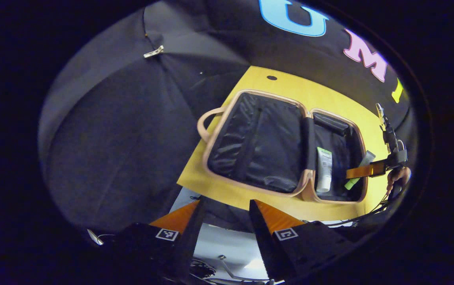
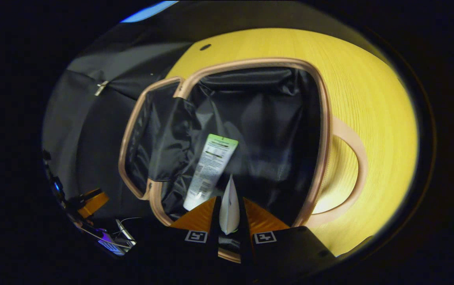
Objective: First open the suitcase, pack the skin care products into it, and then close the suitcase.
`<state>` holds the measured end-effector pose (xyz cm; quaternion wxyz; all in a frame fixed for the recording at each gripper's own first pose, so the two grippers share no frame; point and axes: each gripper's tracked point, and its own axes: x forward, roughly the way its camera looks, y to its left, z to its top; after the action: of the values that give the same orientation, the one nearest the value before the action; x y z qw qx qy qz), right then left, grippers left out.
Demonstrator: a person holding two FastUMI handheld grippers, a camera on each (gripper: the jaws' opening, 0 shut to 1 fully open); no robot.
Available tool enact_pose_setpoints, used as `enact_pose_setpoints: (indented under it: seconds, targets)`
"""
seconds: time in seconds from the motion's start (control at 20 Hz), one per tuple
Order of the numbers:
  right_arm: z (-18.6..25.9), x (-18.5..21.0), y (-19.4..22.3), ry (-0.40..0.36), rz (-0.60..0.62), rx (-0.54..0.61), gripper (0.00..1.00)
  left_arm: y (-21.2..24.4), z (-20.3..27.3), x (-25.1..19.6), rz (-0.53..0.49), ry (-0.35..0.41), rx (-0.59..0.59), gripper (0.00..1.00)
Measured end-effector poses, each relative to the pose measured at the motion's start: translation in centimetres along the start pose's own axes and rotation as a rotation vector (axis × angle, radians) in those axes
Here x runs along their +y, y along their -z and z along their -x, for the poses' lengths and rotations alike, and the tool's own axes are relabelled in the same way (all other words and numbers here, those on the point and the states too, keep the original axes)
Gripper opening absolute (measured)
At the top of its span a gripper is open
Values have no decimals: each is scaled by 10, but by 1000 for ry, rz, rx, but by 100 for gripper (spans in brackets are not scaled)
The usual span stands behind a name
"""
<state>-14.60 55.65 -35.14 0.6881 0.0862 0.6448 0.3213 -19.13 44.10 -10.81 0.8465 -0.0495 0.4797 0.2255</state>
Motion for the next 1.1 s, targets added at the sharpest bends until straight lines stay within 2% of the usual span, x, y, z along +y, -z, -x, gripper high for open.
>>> enact_pose_setpoints:
  seconds: [0.05,0.1,0.15,0.2,0.3,0.45,0.6,0.7,0.75,0.95,1.1]
  targets:
    - [6,-3,1,11,-29,4,22,3,4,16,1,-29,3,73]
    - [0,4,-4,-15,-61,-1,25,0,7,33,-5,-62,1,73]
    - [5,13,-8,-56,-77,-12,69,-2,2,50,-14,-100,-14,73]
    - [12,20,-14,-81,-69,-36,76,-12,-3,67,-8,-132,-36,74]
    - [40,20,-28,-94,37,-140,98,-36,-7,75,48,-112,-75,74]
    - [96,21,-44,-123,165,-298,98,-87,-22,74,160,-57,-126,75]
    - [140,-7,-52,-102,183,-414,98,-131,-55,71,261,3,-114,77]
    - [163,-39,-54,-64,138,-459,97,-159,-76,52,245,37,-83,88]
    - [171,-54,-54,-47,108,-471,98,-170,-90,47,215,28,-68,95]
    - [195,-110,-40,6,-50,-516,97,-176,-139,45,181,-29,23,96]
    - [208,-149,-18,68,-111,-518,98,-167,-172,51,180,-44,111,96]
